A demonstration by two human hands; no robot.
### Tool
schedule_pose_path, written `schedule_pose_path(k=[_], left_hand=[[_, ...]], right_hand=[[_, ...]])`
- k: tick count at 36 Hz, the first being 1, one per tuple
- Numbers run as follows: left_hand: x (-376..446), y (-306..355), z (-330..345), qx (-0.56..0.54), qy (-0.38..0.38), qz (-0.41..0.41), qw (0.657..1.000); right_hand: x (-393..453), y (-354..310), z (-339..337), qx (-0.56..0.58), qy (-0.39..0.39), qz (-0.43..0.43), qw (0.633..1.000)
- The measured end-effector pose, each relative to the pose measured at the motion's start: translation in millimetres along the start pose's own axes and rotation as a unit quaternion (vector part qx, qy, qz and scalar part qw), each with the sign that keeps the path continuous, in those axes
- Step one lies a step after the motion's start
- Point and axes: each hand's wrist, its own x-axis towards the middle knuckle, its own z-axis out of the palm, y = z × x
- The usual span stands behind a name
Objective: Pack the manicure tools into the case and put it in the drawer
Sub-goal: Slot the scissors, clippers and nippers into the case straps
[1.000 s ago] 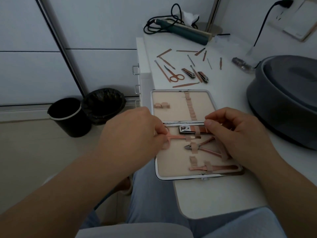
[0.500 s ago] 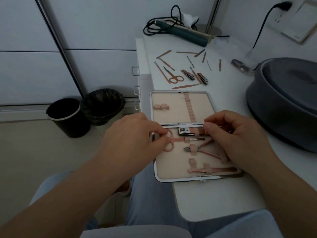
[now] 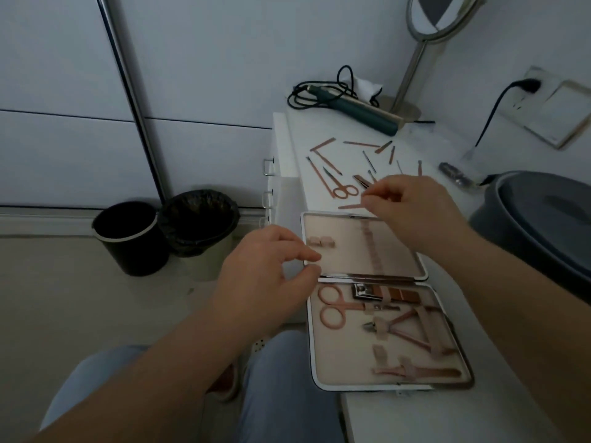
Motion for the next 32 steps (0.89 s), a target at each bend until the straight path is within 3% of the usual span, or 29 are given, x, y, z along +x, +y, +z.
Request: schedule_pose_path(k=[7,13,24,32], left_hand=[[-4.4,-14.9,13.5,-0.072,0.012,-0.013,0.997],[-8.6,-21.5,25.2,-0.151,0.019,-0.018,0.988],[-14.0,-22.7,31.9,-0.240,-0.007,-0.059,0.969],[-17.1,-22.2,32.5,-0.224,0.002,-0.055,0.973]], right_hand=[[72.4,4.2,36.1,-0.152,-0.076,0.080,0.982],[94.7,5.9,40.0,-0.192,-0.126,0.132,0.964],[94.0,5.2,29.2,-0.264,-0.120,0.146,0.946],[94.5,3.5,31.7,-0.269,-0.134,0.158,0.941]])
